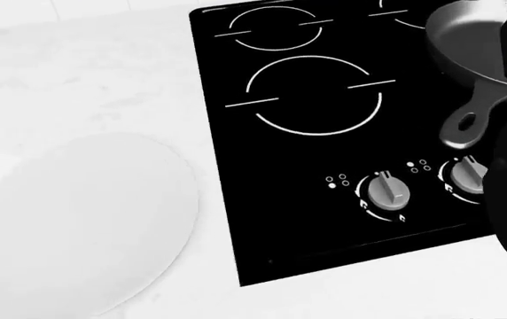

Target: Pick the lamb chop from the pan and place it on the plate.

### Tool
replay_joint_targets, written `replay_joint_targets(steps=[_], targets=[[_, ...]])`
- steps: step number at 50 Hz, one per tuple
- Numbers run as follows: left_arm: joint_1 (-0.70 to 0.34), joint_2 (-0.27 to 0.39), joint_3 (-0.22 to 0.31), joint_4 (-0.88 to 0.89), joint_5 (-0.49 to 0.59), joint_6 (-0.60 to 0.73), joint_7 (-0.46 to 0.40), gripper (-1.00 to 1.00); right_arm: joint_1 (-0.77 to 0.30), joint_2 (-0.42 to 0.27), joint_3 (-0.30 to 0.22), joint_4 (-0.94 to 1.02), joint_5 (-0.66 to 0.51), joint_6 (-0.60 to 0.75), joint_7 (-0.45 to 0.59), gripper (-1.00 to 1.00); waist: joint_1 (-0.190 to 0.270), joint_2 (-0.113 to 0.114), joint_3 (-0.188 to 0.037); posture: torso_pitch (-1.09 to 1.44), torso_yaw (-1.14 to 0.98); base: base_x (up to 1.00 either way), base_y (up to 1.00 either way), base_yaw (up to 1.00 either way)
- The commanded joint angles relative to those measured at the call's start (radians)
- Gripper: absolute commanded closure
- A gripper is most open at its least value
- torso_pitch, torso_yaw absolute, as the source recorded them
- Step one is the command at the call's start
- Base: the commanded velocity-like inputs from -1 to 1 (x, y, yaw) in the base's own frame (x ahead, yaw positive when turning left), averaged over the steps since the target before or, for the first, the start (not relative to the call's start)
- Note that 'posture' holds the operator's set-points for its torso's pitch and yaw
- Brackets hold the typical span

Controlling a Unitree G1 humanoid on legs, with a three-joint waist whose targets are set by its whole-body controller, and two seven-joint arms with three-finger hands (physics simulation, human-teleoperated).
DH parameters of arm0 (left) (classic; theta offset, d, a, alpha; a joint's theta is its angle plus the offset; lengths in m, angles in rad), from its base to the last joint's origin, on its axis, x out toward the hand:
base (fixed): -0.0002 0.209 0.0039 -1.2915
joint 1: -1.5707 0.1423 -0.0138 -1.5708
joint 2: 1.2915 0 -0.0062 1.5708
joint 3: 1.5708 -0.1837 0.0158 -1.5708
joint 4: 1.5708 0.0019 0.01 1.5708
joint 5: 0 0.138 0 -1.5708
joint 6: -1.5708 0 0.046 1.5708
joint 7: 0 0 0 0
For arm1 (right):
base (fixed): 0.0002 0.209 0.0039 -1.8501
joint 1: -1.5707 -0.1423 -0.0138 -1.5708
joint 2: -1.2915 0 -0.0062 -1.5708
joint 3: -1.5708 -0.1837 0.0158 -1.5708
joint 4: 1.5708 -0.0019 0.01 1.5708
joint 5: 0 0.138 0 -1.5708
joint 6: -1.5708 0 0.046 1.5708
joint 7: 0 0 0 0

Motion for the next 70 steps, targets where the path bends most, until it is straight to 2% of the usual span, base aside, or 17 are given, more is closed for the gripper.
replay_joint_targets(steps=[1, 6, 22, 25, 26, 28, 31, 38, 39, 52, 55, 56, 60, 65, 67, 68, 70], targets=[[-0.027, 0.017, 0.011, -0.017, 0.011, -0.026, 0.008, -1.0, -0.046, 0.0, -0.002, -0.039, 0.007, -0.029, -0.008, 1.0, 0.007, -0.009, -0.032, 0.0, 0.0, 0.0, 0.44, 0.0], [-0.034, 0.016, 0.011, -0.014, 0.011, -0.025, 0.007, -1.0, -0.057, 0.002, 0.001, -0.033, 0.004, -0.028, -0.004, 1.0, -0.014, 0.076, -0.028, 0.0, 0.0, 0.0, 0.44, 0.0], [-0.03, 0.021, 0.013, -0.013, 0.013, -0.029, 0.003, -1.0, -0.051, 0.007, 0.003, -0.039, 0.001, -0.025, 0.003, 1.0, -0.026, -0.025, -0.014, 0.0, 0.0, 0.0, 0.44, 0.0], [-0.029, 0.021, 0.012, -0.016, 0.014, -0.027, 0.002, -1.0, -0.052, 0.008, 0.003, -0.038, 0.001, -0.025, 0.004, 1.0, -0.018, -0.083, -0.03, 0.0, 0.0, 0.0, 0.44, 0.0], [-0.03, 0.021, 0.012, -0.016, 0.014, -0.026, 0.002, -1.0, -0.052, 0.008, 0.002, -0.038, 0.001, -0.025, 0.005, 1.0, -0.02, -0.046, -0.02, 0.0, 0.0, 0.0, 0.43, 0.0], [-0.029, 0.02, 0.011, -0.019, 0.015, -0.024, 0.002, -1.0, -0.051, 0.007, 0.002, -0.041, 0.001, -0.024, 0.006, 1.0, -0.008, -0.071, -0.059, 0.0, 0.0, 0.0, 0.43, 0.0], [-0.032, 0.02, 0.011, -0.018, 0.015, -0.024, 0.001, -1.0, -0.05, 0.006, 0.002, -0.045, 0.0, -0.022, 0.007, 1.0, 0.017, -0.051, -0.061, 0.0, 0.0, 0.0, 0.42, 0.0], [-0.032, 0.018, 0.011, -0.018, 0.016, -0.024, 0.001, -1.0, -0.051, 0.007, 0.001, -0.044, 0.001, -0.022, 0.009, 1.0, -0.003, 0.088, -0.022, 0.0, 0.0, 0.0, 0.41, 0.0], [-0.033, 0.018, 0.011, -0.018, 0.017, -0.024, 0.001, -1.0, -0.051, 0.007, 0.002, -0.044, 0.0, -0.023, 0.009, 1.0, 0.003, 0.049, -0.017, 0.0, 0.0, 0.0, 0.4, 0.0], [-0.037, 0.017, 0.01, -0.015, 0.017, -0.025, 0.0, -1.0, -0.058, 0.009, 0.003, -0.041, -0.002, -0.023, 0.01, 1.0, -0.035, -0.017, -0.007, 0.0, 0.0, 0.0, 0.38, 0.0], [-0.035, 0.019, 0.011, -0.015, 0.018, -0.027, -0.001, -1.0, -0.062, 0.007, 0.003, -0.041, -0.003, -0.021, 0.013, 1.0, -0.032, -0.079, -0.029, 0.0, 0.0, 0.0, 0.37, 0.0], [-0.035, 0.02, 0.011, -0.015, 0.018, -0.026, -0.002, -1.0, -0.063, 0.007, 0.003, -0.04, -0.003, -0.021, 0.015, 1.0, -0.032, -0.051, -0.018, 0.0, 0.0, 0.0, 0.37, 0.0], [-0.042, 0.02, 0.01, -0.015, 0.019, -0.022, -0.004, -1.0, -0.067, 0.006, 0.005, -0.045, -0.006, -0.018, 0.018, 1.0, 0.009, -0.058, -0.049, 0.0, 0.0, 0.0, 0.35, 0.0], [-0.046, 0.022, 0.009, -0.015, 0.021, -0.02, -0.006, -1.0, -0.069, 0.008, 0.002, -0.048, -0.004, -0.023, 0.021, 1.0, 0.006, -0.012, -0.002, 0.0, 0.0, 0.0, 0.26, 0.0], [-0.049, 0.022, 0.009, -0.014, 0.022, -0.019, -0.006, -1.0, -0.073, 0.006, 0.003, -0.048, -0.004, -0.024, 0.027, 1.0, -0.011, 0.069, -0.003, 0.0, 0.0, 0.0, 0.0, 0.0], [-0.05, 0.021, 0.009, -0.016, 0.022, -0.017, -0.007, -1.0, -0.072, 0.006, 0.003, -0.048, -0.005, -0.025, 0.026, 1.0, -0.012, 0.026, 0.023, 0.0, 0.0, 0.0, 0.0, 0.0], [-0.046, 0.02, 0.008, -0.02, 0.023, -0.016, -0.007, -1.0, -0.075, 0.004, 0.004, -0.049, -0.006, -0.023, 0.031, 1.0, -0.01, 0.016, 0.026, 0.0, 0.0, 0.0, 0.0, 0.0]])
